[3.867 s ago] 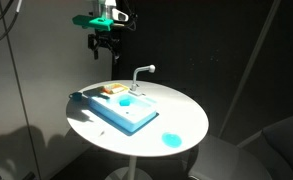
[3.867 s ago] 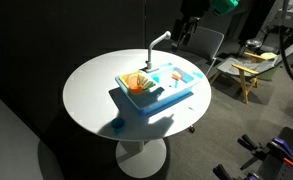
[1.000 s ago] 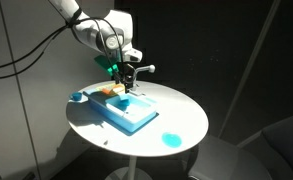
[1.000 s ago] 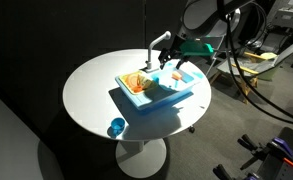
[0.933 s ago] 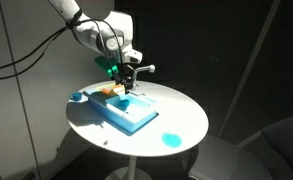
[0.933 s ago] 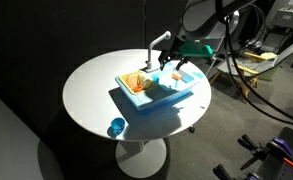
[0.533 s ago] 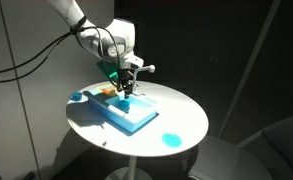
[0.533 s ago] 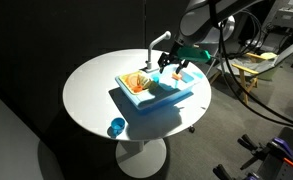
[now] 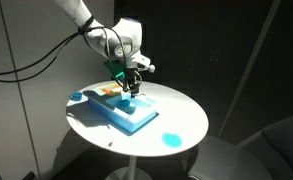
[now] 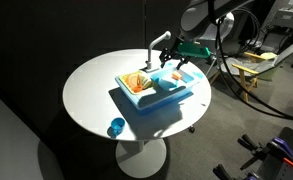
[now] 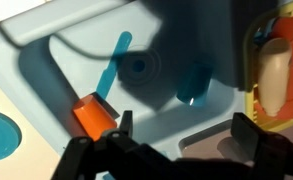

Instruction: Remove the blue cup from the sink and put it on the table

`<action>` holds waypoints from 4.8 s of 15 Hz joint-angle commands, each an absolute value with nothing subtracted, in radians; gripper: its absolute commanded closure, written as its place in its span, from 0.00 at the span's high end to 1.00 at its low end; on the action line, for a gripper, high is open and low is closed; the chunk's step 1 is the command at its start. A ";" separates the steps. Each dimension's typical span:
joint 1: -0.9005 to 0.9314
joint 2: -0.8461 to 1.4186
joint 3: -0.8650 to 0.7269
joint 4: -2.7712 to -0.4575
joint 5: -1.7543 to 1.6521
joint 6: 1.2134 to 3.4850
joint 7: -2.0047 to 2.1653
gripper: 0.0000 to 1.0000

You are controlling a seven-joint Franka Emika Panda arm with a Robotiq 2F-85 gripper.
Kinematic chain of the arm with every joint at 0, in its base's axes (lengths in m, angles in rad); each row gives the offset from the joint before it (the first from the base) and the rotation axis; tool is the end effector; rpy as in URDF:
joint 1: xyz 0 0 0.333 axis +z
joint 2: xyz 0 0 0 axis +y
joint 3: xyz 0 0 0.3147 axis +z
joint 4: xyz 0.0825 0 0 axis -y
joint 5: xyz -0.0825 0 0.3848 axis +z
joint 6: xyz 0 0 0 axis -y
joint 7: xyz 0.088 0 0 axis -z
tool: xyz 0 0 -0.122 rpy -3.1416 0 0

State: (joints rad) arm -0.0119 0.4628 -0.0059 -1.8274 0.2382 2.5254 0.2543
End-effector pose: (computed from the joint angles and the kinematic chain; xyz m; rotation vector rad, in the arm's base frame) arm 0.6720 -0.0120 0.2881 -2.8673 0.6557 -0.3165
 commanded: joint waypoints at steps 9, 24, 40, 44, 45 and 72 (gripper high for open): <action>-0.013 0.582 -0.017 -1.680 0.232 2.449 0.276 1.00; 0.015 0.689 -0.024 -1.552 0.205 2.375 0.282 1.00; 0.015 0.727 -0.040 -1.535 0.176 2.363 0.275 1.00; 0.014 0.727 -0.044 -1.542 0.170 2.363 0.273 1.00; 0.014 0.727 -0.043 -1.543 0.170 2.363 0.272 1.00; 0.044 0.752 -0.034 -1.526 0.166 2.349 0.266 0.47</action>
State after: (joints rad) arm 0.0463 0.7387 -0.0321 -1.5636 0.1883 2.3868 0.2537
